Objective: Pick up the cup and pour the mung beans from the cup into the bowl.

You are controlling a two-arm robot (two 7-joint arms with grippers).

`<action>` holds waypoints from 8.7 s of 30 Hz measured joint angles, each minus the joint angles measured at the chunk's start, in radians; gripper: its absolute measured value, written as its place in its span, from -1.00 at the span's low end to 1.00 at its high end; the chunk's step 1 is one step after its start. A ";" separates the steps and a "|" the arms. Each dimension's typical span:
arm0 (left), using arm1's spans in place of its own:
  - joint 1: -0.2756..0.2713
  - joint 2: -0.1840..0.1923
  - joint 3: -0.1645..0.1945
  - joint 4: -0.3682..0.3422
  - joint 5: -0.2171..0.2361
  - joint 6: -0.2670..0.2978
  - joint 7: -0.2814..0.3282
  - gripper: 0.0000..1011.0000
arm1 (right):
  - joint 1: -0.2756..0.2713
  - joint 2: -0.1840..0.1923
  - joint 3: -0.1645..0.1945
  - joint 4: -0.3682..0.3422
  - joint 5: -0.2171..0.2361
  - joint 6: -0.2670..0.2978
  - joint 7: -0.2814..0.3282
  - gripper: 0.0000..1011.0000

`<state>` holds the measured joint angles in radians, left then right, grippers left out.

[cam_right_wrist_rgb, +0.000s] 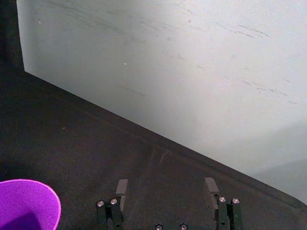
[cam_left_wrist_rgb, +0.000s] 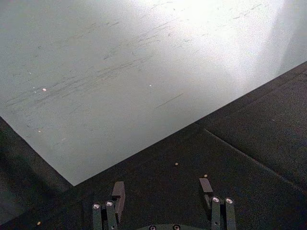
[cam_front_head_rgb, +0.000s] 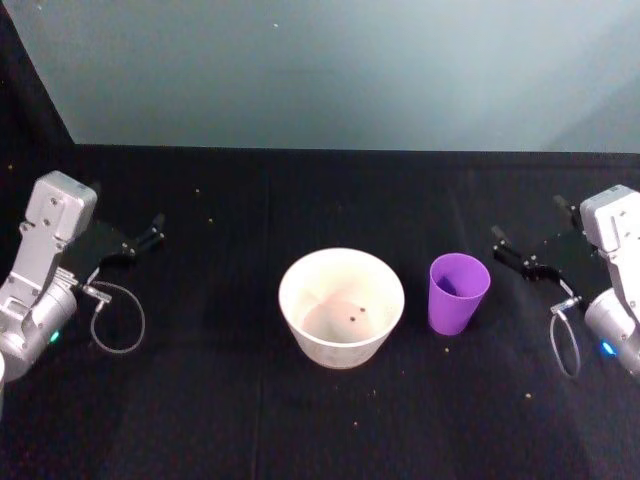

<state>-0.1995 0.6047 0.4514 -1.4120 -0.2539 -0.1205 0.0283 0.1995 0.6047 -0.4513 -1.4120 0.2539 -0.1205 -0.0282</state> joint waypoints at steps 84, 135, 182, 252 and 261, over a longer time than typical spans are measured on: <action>0.000 0.000 0.000 0.000 0.000 0.000 0.000 1.00 | -0.149 -0.061 0.051 0.017 0.183 -0.206 0.374 0.98; 0.000 0.000 0.000 0.000 0.000 0.000 0.000 1.00 | -0.140 -0.075 0.117 -0.087 0.140 -0.089 0.353 0.46; 0.000 0.000 0.000 0.000 0.000 0.000 0.000 1.00 | -0.132 -0.009 0.299 -0.435 0.227 0.214 0.328 0.46; 0.000 0.000 0.000 0.000 0.000 0.000 0.000 1.00 | -0.132 -0.009 0.298 -0.433 0.227 0.213 0.328 0.46; 0.000 0.000 0.000 0.000 0.000 0.000 0.000 1.00 | -0.132 -0.009 0.298 -0.433 0.227 0.213 0.328 0.46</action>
<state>-0.1995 0.6047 0.4514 -1.4120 -0.2539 -0.1205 0.0283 0.0671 0.5958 -0.1537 -1.8452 0.4807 0.0926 0.3003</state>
